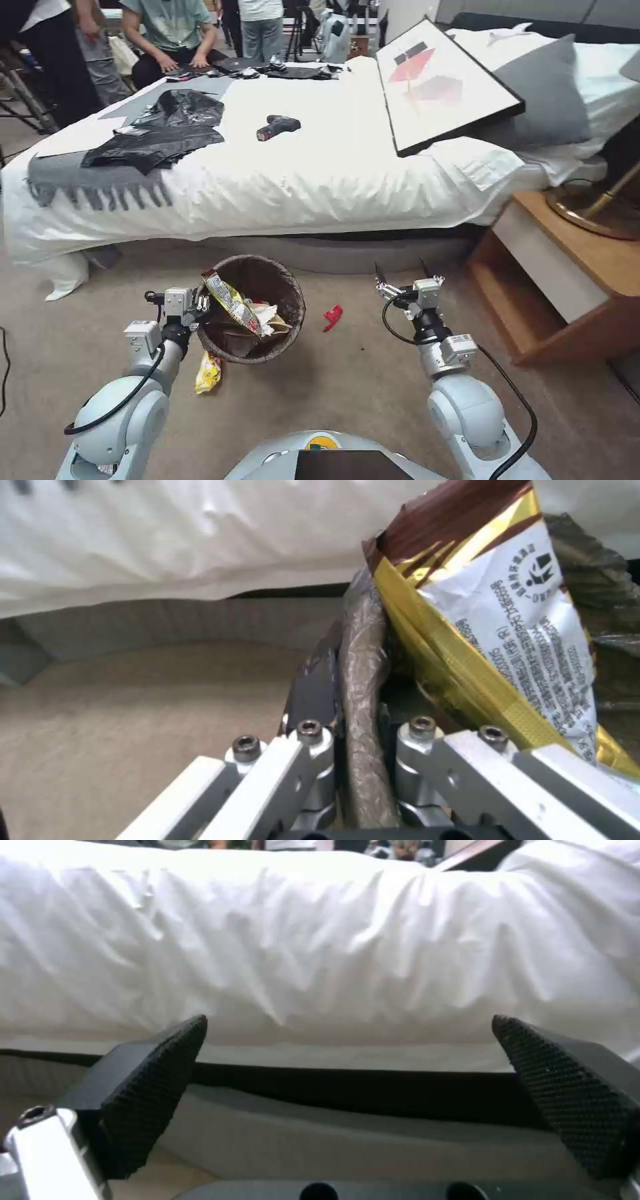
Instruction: Pick up the trash bin, then pick up the garbage from the floor and place it into the trash bin.
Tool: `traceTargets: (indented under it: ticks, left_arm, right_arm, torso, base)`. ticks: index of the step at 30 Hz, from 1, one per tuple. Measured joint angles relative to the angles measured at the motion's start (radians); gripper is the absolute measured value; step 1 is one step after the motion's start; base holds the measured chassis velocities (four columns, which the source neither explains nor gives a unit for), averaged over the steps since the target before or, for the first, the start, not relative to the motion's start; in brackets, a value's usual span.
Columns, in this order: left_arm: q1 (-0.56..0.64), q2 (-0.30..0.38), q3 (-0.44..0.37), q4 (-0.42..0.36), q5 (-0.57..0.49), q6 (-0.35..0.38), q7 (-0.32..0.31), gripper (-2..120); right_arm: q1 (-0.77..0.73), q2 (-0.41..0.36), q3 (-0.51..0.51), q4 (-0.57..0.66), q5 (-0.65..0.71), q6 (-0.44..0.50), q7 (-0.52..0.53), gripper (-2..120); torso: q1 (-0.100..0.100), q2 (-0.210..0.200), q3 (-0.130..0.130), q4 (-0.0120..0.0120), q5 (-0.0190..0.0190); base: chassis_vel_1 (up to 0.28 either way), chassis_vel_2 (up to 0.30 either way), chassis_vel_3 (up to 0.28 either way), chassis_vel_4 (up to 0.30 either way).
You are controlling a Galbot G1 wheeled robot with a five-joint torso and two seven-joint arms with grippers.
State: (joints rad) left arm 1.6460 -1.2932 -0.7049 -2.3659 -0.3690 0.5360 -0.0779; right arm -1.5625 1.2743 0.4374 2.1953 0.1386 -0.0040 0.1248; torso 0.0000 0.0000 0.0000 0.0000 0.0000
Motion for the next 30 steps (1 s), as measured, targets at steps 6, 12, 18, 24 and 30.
traceTargets:
  ticks: [6,12,18,24,30]
  left_arm:
    - [0.0,-0.001,0.001,0.0,0.0,-0.002,0.0,5]
    - [0.001,-0.001,0.003,0.0,0.001,-0.011,-0.001,5]
    - [0.002,-0.001,0.004,0.0,0.002,-0.018,-0.002,5]
    - [0.003,-0.001,0.004,0.0,0.002,-0.019,-0.003,5]
    - [0.001,-0.001,0.003,0.0,0.002,-0.02,-0.003,5]
  right_arm:
    - [0.0,-0.003,0.003,-0.005,0.013,-0.007,0.011,100]
    - [0.002,-0.004,0.005,-0.017,0.022,-0.01,0.015,100]
    - [0.005,-0.011,0.003,-0.027,0.049,-0.03,0.028,100]
    - [0.018,-0.039,-0.01,-0.057,0.093,-0.068,0.051,100]
    - [0.073,-0.077,-0.053,-0.131,0.152,-0.113,0.076,100]
  torso:
    - [0.0,0.0,0.0,0.0,0.0]
    - [0.0,0.0,0.0,0.0003,0.0]
    - [0.0,0.0,0.0,-0.0004,0.0]
    - [0.0,0.0,0.0,0.0,0.0]
    - [0.0,0.0,0.0,0.0,0.0]
  base:
    - [0.075,0.068,0.074,0.075]
    - [0.072,0.068,0.073,0.075]
    - [0.01,0.006,0.008,0.008]
    - [0.0,0.0,0.0,0.0]
    - [0.0,0.0,0.0,0.0]
